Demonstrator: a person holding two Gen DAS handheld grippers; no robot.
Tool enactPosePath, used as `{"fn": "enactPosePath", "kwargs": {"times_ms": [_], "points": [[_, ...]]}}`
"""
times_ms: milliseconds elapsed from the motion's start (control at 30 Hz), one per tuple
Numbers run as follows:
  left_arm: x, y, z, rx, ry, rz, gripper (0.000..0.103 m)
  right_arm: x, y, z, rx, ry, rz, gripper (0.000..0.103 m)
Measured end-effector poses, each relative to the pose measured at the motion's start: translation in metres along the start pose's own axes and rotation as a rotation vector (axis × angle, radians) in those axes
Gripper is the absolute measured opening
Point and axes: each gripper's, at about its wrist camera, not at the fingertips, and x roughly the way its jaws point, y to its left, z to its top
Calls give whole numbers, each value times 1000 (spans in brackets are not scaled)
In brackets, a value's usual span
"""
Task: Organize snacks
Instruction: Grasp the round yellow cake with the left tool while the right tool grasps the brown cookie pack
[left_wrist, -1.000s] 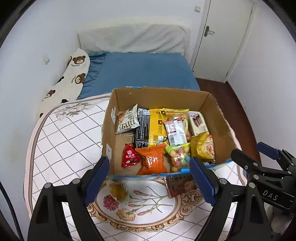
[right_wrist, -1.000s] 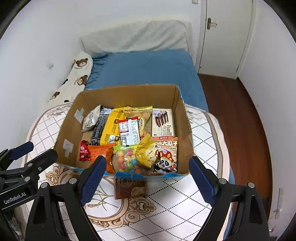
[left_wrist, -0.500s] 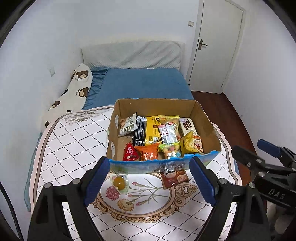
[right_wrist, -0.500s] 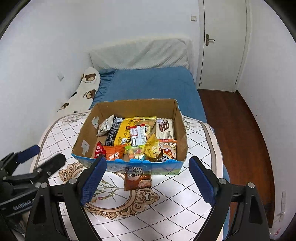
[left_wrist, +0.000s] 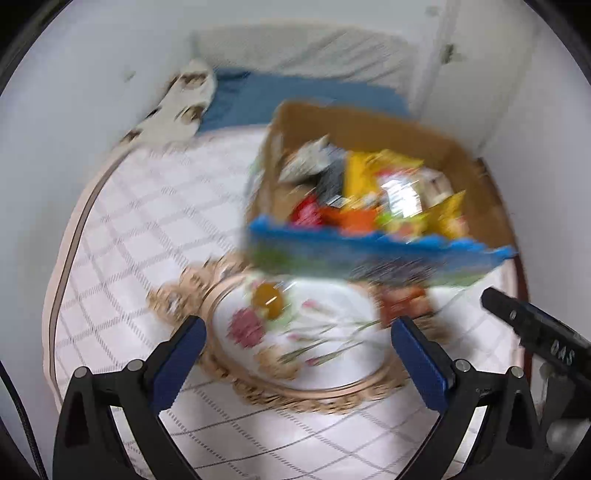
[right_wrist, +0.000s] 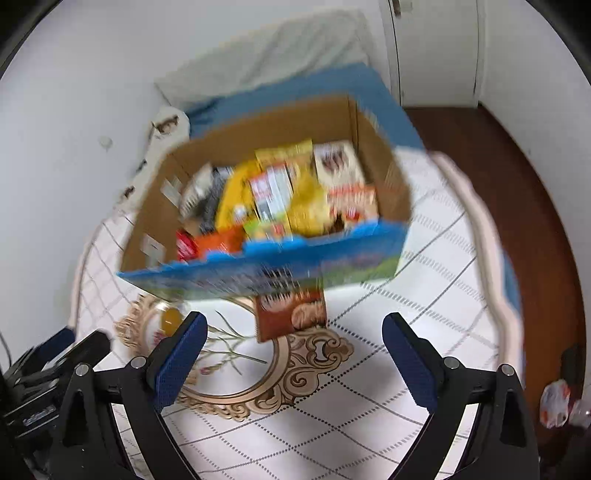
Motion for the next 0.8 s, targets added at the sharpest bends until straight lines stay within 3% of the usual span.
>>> {"fn": "enactPosePath", "kwargs": {"times_ms": [167, 367, 433, 600, 800], "points": [[43, 40, -26, -84, 93, 95, 103, 77, 3, -8, 0, 43, -41, 98], [63, 78, -39, -136, 130, 181, 103, 128, 25, -12, -82, 55, -121, 96], [67, 81, -38, -130, 139, 188, 103, 135, 32, -17, -114, 58, -165, 79], [77, 73, -26, -106, 151, 160, 103, 129, 34, -30, -161, 44, -176, 58], [117, 50, -1, -108, 215, 81, 103, 119, 15, -57, -112, 119, -135, 44]]}}
